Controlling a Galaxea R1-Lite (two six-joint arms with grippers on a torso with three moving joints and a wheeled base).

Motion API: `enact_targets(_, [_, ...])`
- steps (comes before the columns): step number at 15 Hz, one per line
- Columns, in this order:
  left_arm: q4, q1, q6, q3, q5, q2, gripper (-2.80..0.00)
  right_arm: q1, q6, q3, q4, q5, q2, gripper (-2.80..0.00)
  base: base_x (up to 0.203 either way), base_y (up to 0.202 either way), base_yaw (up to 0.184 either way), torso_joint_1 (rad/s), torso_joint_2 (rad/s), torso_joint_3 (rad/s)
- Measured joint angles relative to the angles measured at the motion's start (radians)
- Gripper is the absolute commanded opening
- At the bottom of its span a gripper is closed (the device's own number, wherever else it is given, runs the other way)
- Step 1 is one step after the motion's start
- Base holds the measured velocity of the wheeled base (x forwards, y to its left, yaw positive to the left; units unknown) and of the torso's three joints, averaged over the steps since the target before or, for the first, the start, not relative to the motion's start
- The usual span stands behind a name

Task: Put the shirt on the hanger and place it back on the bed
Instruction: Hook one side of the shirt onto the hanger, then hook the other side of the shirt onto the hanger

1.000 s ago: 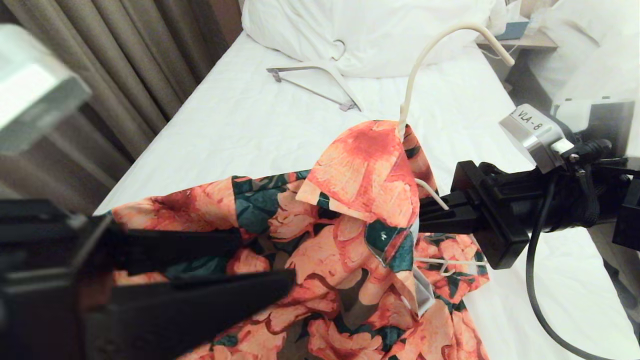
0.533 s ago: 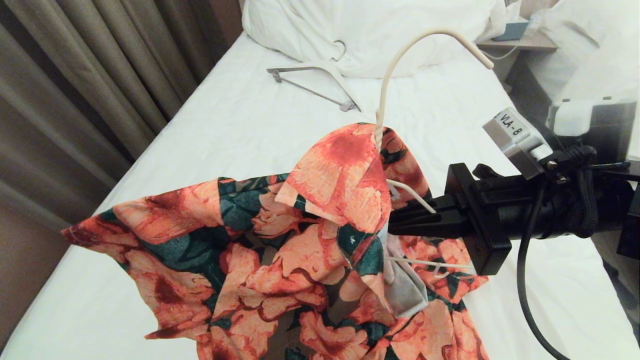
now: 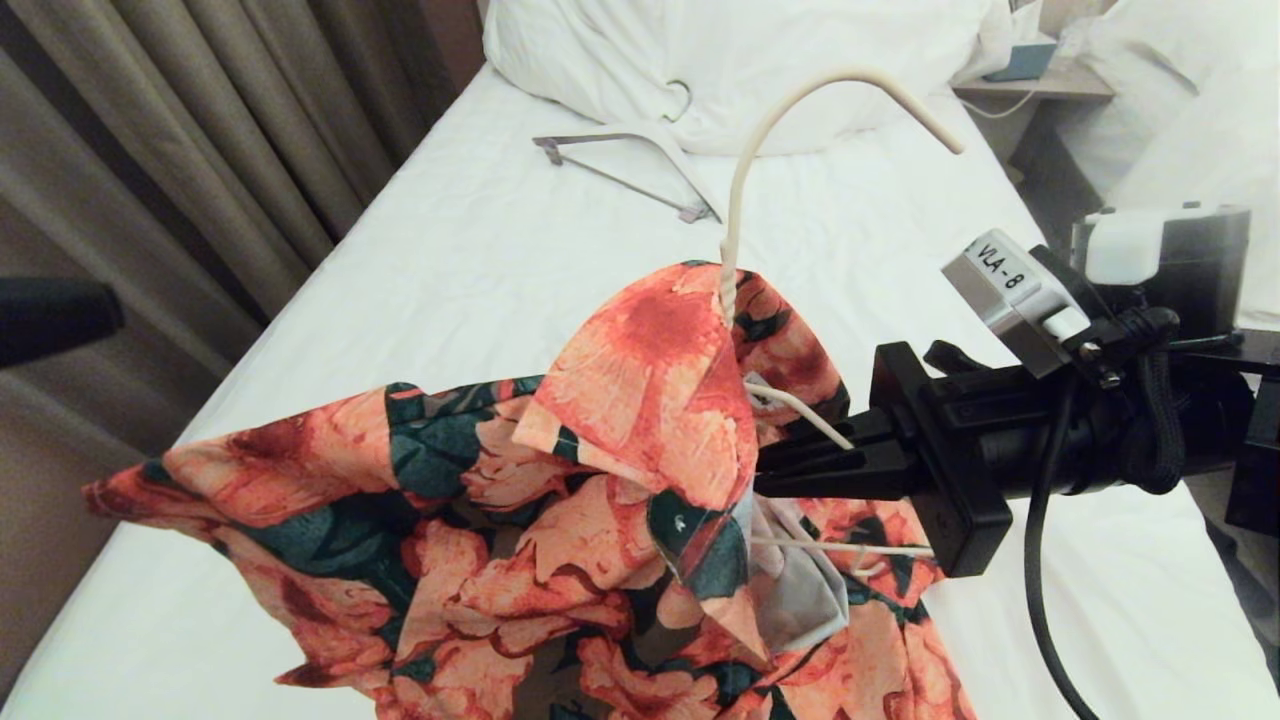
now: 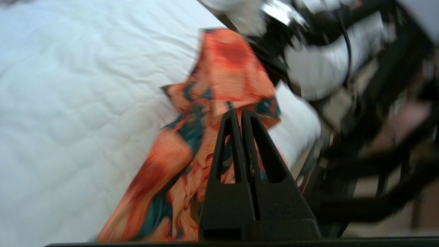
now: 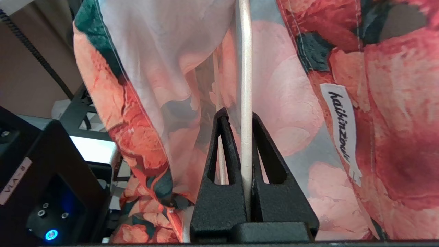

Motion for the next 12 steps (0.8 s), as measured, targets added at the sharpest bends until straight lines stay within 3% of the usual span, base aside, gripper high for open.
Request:
enact_targets(4, [0.022, 0.041, 0.201, -0.008, -0.101, 0.093, -2.80, 0.029, -0.001, 0.017, 0.000, 0.000, 0.005, -2.80, 0.000, 0.000, 0.000, 0.000, 0.00, 0.000])
enact_targets(5, [0.019, 0.047, 0.230, -0.016, -0.106, 0.116, 0.00, 0.034, -0.001, 0.027, -0.001, 0.000, 0.005, -2.80, 0.000, 0.000, 0.000, 0.000, 0.00, 0.000])
enact_targets(12, [0.019, 0.103, 0.339, -0.032, -0.111, 0.194, 0.00, 0.065, -0.003, 0.055, -0.002, -0.001, 0.000, -2.80, 0.000, 0.000, 0.000, 0.000, 0.00, 0.000])
